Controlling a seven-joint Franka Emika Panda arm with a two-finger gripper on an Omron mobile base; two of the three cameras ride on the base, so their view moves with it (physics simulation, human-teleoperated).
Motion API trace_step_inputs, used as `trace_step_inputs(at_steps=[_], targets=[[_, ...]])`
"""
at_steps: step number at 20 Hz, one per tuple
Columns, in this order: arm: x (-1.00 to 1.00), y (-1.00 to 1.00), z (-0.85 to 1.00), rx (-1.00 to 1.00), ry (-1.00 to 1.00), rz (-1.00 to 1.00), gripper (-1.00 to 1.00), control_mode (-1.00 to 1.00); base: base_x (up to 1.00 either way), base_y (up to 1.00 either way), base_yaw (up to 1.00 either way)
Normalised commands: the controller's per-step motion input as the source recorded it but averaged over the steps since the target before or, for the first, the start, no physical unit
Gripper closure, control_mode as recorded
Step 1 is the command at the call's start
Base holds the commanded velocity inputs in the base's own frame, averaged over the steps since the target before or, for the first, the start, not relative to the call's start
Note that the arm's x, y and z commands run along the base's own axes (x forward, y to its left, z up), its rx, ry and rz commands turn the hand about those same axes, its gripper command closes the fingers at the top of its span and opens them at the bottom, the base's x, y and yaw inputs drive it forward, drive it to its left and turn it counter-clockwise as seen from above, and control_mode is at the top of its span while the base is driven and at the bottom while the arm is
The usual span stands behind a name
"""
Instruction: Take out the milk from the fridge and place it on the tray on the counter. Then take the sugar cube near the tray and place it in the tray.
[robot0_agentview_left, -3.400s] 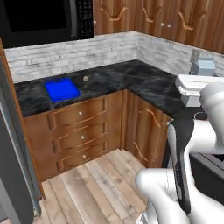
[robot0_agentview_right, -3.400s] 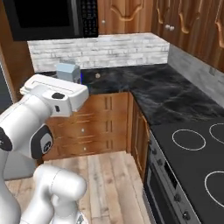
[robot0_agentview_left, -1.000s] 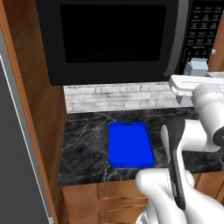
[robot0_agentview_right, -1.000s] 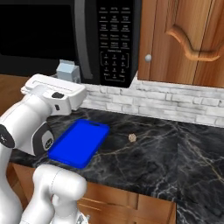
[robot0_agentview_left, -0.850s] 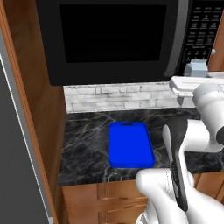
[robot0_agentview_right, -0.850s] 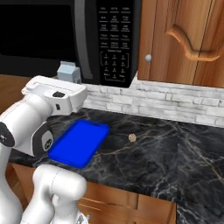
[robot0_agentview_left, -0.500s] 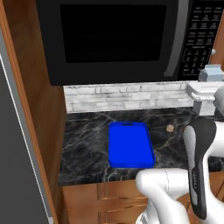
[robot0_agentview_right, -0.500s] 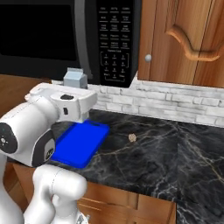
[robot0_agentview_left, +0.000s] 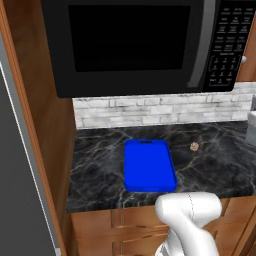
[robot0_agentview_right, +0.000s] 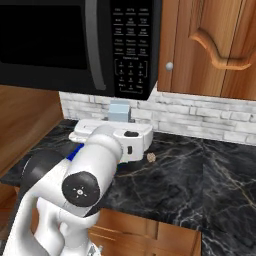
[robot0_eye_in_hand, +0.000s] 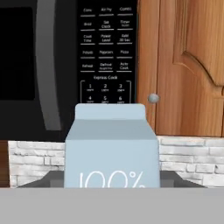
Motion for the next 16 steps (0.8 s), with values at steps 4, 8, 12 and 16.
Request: trace_step_inputs(at_steps=[4,8,12,16], targets=[[0.45,-0.40,-0.56,0.00,0.00,0.11,1.00,-1.00,0.00,0.00,0.00],[0.47,-0.21,-0.62,0.00,0.00,0.13,1.00,-1.00,0.00,0.00,0.00],[0.56,-0.02,-0.59,0.00,0.01,0.14,1.00,-1.00,0.00,0.00,0.00],[0.58,0.01,-0.37,0.01,0.03,0.18,1.00,-1.00,0.00,0.00,0.00]])
